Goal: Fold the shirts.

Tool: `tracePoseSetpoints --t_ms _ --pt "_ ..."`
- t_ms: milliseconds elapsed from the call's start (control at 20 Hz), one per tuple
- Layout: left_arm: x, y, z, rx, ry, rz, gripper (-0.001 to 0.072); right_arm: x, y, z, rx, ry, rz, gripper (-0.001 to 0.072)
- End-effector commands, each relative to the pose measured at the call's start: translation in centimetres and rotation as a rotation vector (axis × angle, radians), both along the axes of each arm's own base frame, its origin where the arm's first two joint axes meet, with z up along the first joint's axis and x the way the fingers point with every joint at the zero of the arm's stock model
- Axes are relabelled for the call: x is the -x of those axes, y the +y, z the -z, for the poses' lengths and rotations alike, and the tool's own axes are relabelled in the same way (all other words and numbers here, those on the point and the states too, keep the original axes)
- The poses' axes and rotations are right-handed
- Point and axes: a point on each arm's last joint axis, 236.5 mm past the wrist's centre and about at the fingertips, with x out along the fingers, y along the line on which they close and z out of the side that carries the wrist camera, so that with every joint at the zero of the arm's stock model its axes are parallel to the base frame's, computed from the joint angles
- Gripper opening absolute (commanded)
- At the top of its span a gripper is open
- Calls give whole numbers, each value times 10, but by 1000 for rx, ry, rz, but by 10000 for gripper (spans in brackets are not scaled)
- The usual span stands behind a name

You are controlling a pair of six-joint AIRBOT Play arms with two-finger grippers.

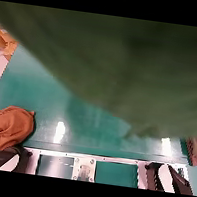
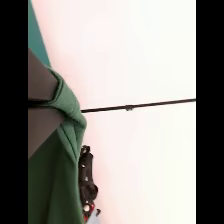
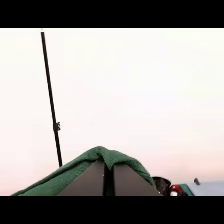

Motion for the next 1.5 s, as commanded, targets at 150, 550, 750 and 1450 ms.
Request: tracePoseSetpoints --t_ms 150,550,750,1450 --pt "-118 -14 148 -30 423 51 22 -95 -11 126 -243 259 -244 21" --pt "-256 -44 484 14 1164 181 23 -235 -54 475 -567 785 -213 21" --pt "-300 -48 569 152 1238 130 23 -289 -59 573 -681 948 -226 20" --pt "-394 -27 479 314 849 -2 22 -405 -90 519 -678 757 -298 21"
